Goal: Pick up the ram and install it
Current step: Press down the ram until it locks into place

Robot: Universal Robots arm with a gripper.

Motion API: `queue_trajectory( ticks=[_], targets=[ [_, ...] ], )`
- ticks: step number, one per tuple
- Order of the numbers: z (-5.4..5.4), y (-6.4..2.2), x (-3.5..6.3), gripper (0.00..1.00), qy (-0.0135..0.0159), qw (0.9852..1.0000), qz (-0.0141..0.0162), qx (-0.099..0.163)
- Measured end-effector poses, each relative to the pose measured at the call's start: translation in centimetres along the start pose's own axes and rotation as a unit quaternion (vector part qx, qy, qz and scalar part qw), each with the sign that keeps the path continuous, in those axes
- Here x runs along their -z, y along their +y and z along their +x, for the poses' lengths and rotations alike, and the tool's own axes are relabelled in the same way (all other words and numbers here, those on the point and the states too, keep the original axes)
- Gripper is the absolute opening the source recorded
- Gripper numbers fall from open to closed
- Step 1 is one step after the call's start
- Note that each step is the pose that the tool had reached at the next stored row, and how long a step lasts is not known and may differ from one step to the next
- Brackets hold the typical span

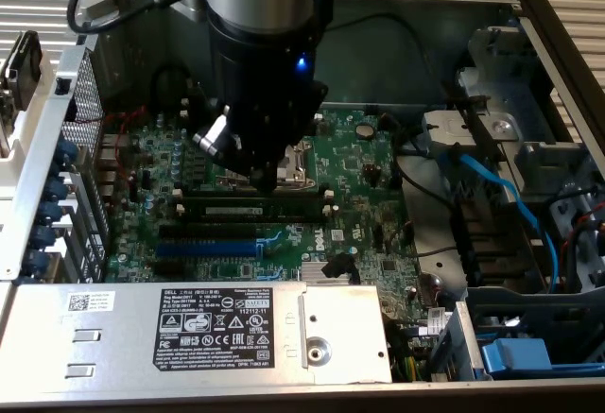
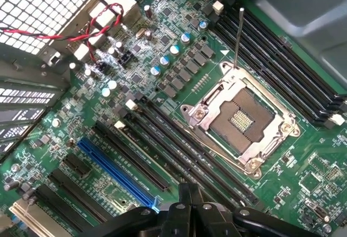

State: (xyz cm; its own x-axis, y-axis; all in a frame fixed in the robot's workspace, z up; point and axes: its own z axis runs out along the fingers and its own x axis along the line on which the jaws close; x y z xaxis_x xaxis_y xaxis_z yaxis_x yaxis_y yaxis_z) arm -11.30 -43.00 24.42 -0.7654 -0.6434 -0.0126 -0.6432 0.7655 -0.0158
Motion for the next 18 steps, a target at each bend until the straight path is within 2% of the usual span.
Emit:
queue_trajectory(
  ticks=[5,9,13,18],
  targets=[
    [0.00,0.00,0.00,0.10,0.0010,0.9995,0.0001,-0.032],
    [0.00,0.00,0.00,0.10,0.0018,0.9983,0.0000,-0.058],
    [0.00,0.00,0.00,0.10,0.0028,0.9966,-0.0001,-0.083],
    [0.00,0.00,0.00,0.10,0.0041,0.9935,-0.0004,-0.114]
  ],
)
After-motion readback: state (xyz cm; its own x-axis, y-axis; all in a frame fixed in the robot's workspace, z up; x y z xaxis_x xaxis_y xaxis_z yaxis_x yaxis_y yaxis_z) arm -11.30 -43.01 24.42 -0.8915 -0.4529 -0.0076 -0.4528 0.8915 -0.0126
